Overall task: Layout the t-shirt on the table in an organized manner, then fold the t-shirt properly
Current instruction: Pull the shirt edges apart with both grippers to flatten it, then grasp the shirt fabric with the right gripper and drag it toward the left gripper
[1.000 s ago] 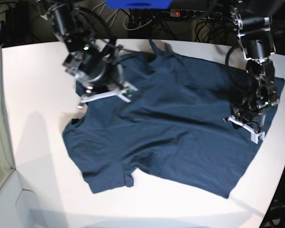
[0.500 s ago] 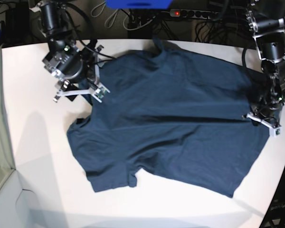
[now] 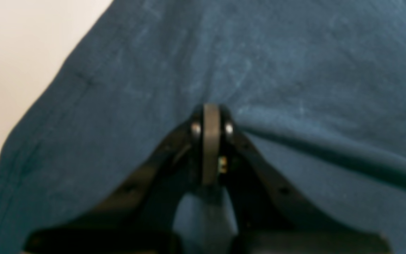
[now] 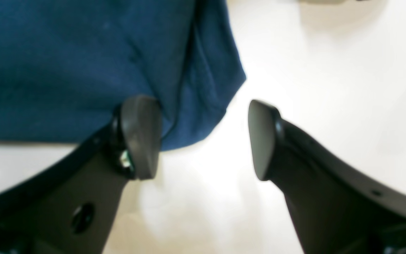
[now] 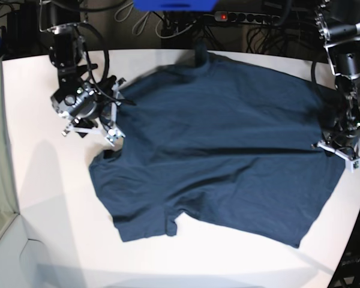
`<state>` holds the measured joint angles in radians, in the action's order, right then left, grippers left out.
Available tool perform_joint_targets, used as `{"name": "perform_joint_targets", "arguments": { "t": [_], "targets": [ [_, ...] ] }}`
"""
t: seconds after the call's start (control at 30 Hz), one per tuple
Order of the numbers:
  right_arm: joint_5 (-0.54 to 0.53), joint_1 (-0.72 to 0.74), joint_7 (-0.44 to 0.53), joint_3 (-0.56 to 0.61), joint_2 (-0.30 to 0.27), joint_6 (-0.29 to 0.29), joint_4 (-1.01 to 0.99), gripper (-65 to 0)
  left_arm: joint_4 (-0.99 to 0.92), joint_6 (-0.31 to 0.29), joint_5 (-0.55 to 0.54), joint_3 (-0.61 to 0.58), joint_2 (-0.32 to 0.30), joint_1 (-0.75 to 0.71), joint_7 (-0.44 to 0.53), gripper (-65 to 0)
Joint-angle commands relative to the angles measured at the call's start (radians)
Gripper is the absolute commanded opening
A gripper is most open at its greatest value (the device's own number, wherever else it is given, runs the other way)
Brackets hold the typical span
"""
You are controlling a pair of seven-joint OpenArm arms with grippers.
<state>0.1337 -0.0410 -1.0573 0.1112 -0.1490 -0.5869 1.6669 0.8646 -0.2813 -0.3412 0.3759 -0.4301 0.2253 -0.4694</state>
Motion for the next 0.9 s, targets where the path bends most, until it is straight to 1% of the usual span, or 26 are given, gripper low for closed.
{"name": "perform_joint_targets", "arguments": {
  "t": [0.0, 0.07, 0.1, 0.2, 0.27, 0.37, 0.5, 0.53, 0.63, 0.73, 0.77, 0.87],
  "targets": [
    [0.010, 0.003, 0.005, -0.003, -0.001, -0.008, -0.021, -28.0, 0.012, 0.004, -0.005, 0.005, -0.019, 0.019, 0.011, -64.6],
    [0.010, 0.006, 0.025, 0.002, -0.001, -0.008, -0.055, -33.7, 0.012, 0.004, -0.005, 0.005, -0.019, 0.019, 0.011, -64.6],
    [0.010, 0.016, 0.030, 0.005, 0.001, -0.008, -0.070, -37.7, 0.012, 0.004, -0.005, 0.005, -0.019, 0.019, 0.011, -64.6],
    [0.010, 0.063, 0.021, 0.006, 0.012, -0.008, -0.152, -54.9, 0.014, 0.004, -0.005, 0.001, -0.017, 0.019, 0.011, -64.6],
    [0.010, 0.095, 0.019, 0.002, 0.015, -0.008, -0.192, -65.0, 0.017, 0.004, -0.005, 0.001, -0.017, 0.019, 0.011, -64.6],
    [0.010, 0.125, -0.008, 0.006, 0.015, -0.008, -0.167, -65.0, 0.028, 0.004, -0.006, 0.001, -0.016, 0.019, 0.007, -64.6],
    [0.010, 0.192, -0.110, 0.015, 0.015, -0.008, 0.008, -65.0, 0.034, 0.004, -0.008, 0.001, -0.014, 0.019, 0.002, -64.6],
    [0.010, 0.214, -0.134, 0.037, 0.015, -0.008, 0.059, -65.0, 0.035, 0.004, -0.008, 0.001, -0.013, 0.019, 0.002, -64.6],
    [0.010, 0.286, -0.192, 0.150, 0.015, -0.008, 0.163, -65.0, 0.035, 0.004, -0.008, -0.001, 0.003, 0.019, 0.001, -64.6],
    [0.010, 0.362, -0.206, 0.325, 0.018, -0.006, 0.161, -65.0, 0.035, 0.004, -0.008, -0.001, 0.006, 0.018, -0.001, -64.6],
    [0.010, 0.384, -0.206, 0.388, 0.029, -0.006, 0.146, -65.0, 0.035, 0.004, -0.008, -0.001, 0.006, 0.015, -0.001, -64.6],
    [0.013, 0.441, -0.208, 0.548, 0.091, -0.006, 0.051, -65.0, 0.035, 0.004, -0.008, -0.002, 0.006, 0.013, -0.004, -64.6]
  ]
}}
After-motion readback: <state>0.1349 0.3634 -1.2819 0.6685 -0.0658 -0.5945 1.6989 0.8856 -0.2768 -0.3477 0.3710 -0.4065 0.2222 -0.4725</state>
